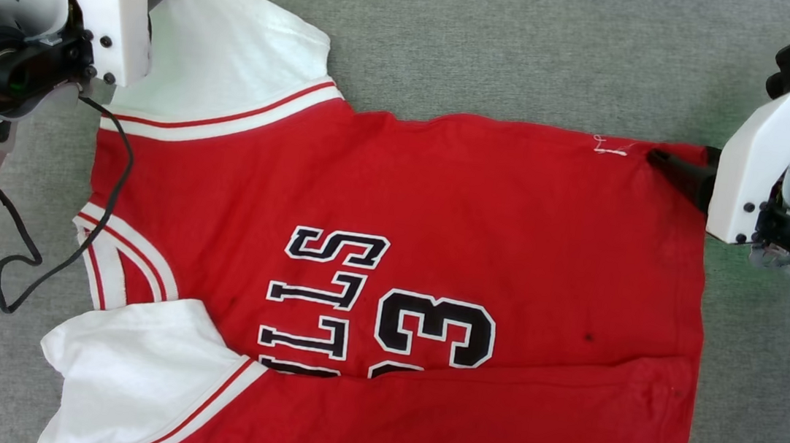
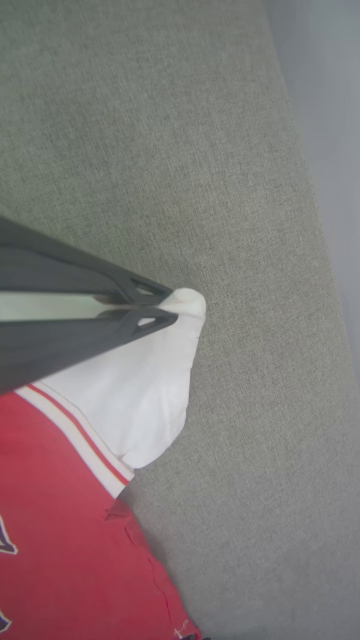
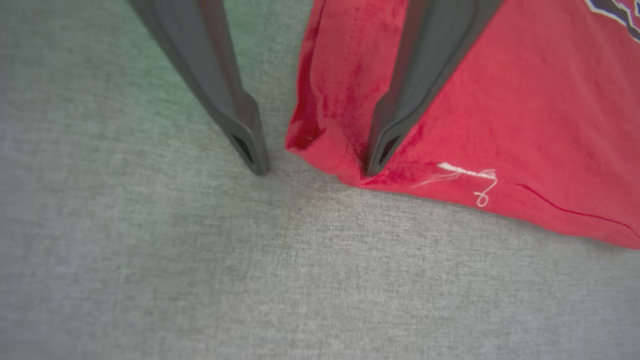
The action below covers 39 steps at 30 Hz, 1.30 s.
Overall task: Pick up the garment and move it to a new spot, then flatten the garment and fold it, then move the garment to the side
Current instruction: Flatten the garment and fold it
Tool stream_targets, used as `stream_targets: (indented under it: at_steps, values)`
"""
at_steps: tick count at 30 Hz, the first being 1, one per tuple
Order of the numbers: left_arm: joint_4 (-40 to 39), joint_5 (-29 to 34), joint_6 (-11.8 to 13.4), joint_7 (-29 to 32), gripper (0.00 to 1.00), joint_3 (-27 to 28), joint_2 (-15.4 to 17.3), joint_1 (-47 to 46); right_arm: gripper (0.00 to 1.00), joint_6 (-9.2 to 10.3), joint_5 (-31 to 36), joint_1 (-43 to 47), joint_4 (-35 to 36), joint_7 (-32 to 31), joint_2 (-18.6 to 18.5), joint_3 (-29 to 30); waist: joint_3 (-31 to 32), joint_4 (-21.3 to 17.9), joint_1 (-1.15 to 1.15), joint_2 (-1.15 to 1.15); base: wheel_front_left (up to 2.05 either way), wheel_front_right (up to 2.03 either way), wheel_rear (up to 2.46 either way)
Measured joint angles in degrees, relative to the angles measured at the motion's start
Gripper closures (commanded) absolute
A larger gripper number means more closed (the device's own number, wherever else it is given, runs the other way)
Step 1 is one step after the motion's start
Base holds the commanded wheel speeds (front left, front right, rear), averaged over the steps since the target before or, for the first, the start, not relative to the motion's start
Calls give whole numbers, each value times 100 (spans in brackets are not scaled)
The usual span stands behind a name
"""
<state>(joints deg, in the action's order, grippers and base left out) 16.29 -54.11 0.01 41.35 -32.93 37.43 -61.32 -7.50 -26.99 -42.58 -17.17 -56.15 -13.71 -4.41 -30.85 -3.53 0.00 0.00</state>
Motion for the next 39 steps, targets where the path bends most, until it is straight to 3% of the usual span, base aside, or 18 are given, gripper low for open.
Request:
stream_targets:
  at_steps: [2, 3, 10, 20, 28, 39]
  values:
    - [-1, 0, -4, -25, 100, -4, -5, 6, 70, 0, 1, -66, -53, -147, -2, -1, -24, 41, 0, 0, 0, 0, 0]
    - [-2, 0, -11, -30, 100, -7, -8, 8, 100, 1, -2, -92, -67, -201, -3, -8, -30, 55, 0, 0, 0, 0, 0]
    - [90, -78, -54, -170, 100, 32, -48, 57, 100, 1, -104, -135, -59, -197, -55, -151, 16, 65, 0, 0, 0, 0, 0]
    - [73, -386, -93, -889, 100, 401, 48, 838, 100, 0, -66, 276, 469, 541, -297, -271, 632, 149, 0, 0, 0, 0, 0]
    - [-503, -842, 163, -1544, 100, 801, 277, 2376, 100, 0, -111, 1255, 699, 901, -409, 63, 1351, 349, 0, 0, 0, 0, 0]
    - [-1669, -1539, 824, -2444, 100, 1272, 372, 5445, 100, -1, -224, 3051, 788, 1412, -194, 815, 2309, 691, -1, 0, 0, 0, 0]
